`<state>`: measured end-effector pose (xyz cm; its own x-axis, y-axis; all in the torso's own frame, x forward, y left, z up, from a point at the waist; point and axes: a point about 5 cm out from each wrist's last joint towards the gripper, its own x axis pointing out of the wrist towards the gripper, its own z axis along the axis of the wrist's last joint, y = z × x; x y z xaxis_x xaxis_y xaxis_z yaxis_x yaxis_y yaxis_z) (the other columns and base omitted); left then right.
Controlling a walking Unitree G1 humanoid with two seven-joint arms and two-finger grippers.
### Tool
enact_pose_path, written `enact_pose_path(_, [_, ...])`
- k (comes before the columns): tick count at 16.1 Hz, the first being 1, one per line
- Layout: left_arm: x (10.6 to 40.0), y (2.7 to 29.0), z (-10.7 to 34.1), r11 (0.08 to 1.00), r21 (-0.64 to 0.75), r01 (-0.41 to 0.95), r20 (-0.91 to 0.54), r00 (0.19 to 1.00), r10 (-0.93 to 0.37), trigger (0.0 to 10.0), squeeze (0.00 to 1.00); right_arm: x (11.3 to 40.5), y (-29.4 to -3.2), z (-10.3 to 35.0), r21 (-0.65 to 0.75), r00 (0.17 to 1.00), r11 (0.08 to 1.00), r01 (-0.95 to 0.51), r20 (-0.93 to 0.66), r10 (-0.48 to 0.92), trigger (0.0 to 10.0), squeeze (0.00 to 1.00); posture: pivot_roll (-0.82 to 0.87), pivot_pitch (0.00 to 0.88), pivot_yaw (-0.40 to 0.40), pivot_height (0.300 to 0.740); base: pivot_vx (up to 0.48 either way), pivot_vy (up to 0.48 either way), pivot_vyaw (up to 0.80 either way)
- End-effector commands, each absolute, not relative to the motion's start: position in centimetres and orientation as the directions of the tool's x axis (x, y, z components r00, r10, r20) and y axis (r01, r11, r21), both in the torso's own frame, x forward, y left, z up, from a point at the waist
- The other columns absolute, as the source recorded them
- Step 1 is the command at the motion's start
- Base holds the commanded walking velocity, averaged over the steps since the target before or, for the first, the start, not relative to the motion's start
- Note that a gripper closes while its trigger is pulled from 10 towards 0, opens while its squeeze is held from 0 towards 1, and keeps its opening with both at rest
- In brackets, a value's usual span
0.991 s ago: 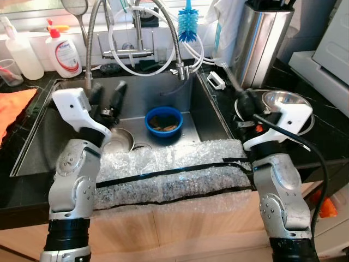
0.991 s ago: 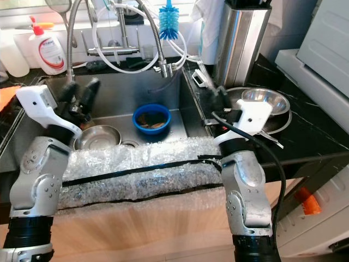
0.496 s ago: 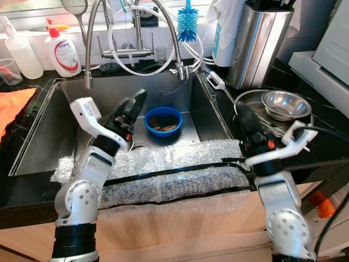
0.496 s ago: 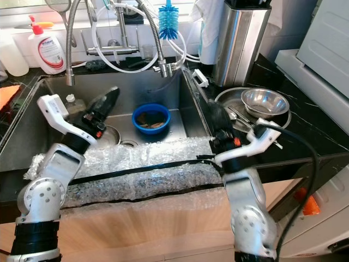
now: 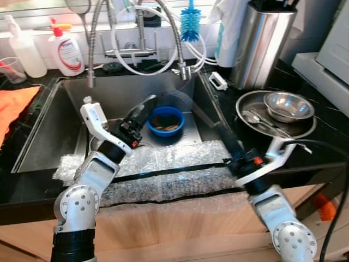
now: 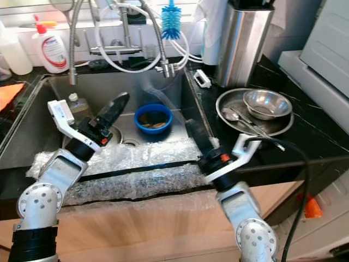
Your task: Kitchen organization
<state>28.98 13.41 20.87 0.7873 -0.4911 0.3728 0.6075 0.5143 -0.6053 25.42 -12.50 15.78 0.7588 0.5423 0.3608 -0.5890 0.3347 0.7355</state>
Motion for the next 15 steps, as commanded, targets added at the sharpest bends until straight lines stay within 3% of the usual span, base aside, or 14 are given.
enact_pose_path(1, [28.4, 12.8, 21.5, 0.478, -0.584, 0.656, 0.397, 0.744, -0.537, 10.0, 0.0, 25.0, -11.9, 16.5, 0.705, 0.719, 0.321, -0.633, 0.38, 0.583, 10.0, 0.0, -0.05, 0.0, 0.032, 0.74, 0.0, 0.0, 0.0])
enact_pose_path(5, [28.3, 12.3, 21.5, 0.469, -0.584, 0.662, 0.387, 0.735, -0.556, 10.0, 0.0, 25.3, -11.2, 16.8, 0.674, 0.7, 0.337, -0.658, 0.381, 0.604, 10.0, 0.0, -0.05, 0.0, 0.032, 0.74, 0.0, 0.0, 0.0])
enact_pose_path(15, [28.1, 11.7, 21.3, 0.451, -0.597, 0.663, 0.367, 0.726, -0.582, 10.0, 0.0, 24.6, -9.4, 16.6, 0.65, 0.624, 0.279, -0.707, 0.388, 0.678, 10.0, 0.0, -0.04, 0.0, 0.034, 0.74, 0.0, 0.0, 0.0])
